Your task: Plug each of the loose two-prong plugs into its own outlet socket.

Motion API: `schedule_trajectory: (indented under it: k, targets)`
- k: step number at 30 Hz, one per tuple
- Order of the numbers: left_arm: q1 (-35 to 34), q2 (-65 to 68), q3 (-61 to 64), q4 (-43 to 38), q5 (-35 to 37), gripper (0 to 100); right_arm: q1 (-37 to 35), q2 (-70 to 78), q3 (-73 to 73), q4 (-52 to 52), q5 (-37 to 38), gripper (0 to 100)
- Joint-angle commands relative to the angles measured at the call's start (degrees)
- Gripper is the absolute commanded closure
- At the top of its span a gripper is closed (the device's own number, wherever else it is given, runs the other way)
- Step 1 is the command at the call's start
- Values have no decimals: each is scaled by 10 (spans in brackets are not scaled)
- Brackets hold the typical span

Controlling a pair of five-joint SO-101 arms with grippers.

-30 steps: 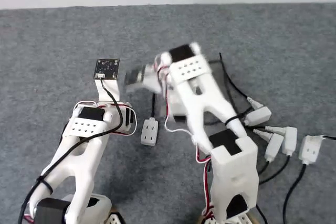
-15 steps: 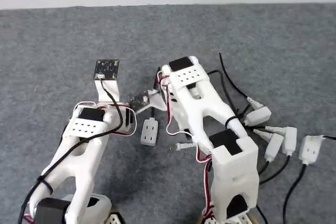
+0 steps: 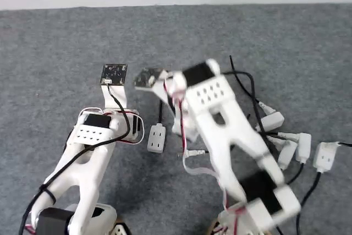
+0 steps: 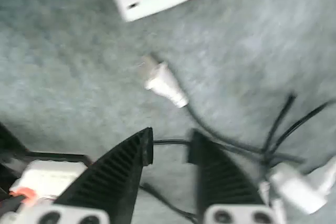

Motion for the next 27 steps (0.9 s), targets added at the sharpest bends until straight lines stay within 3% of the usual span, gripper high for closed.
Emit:
schedule_trajectory:
  k: [1,6,10,19,27]
  targets:
    - [4,-18,-6,-13,-3,863,10,-115,135,-85,-98,978]
    - [4,-18,-6,-12,-24,863,115,-145,338,-281,-194,975]
    - [4,-18,-6,-12,-33,863,199,-109,412,-385,-243,973]
    - [-2,-18,-5,-16,-34,862,226,-25,389,-407,-355,968]
    - [3,-18,16,-61,-34,862,219,4,355,-387,-396,968]
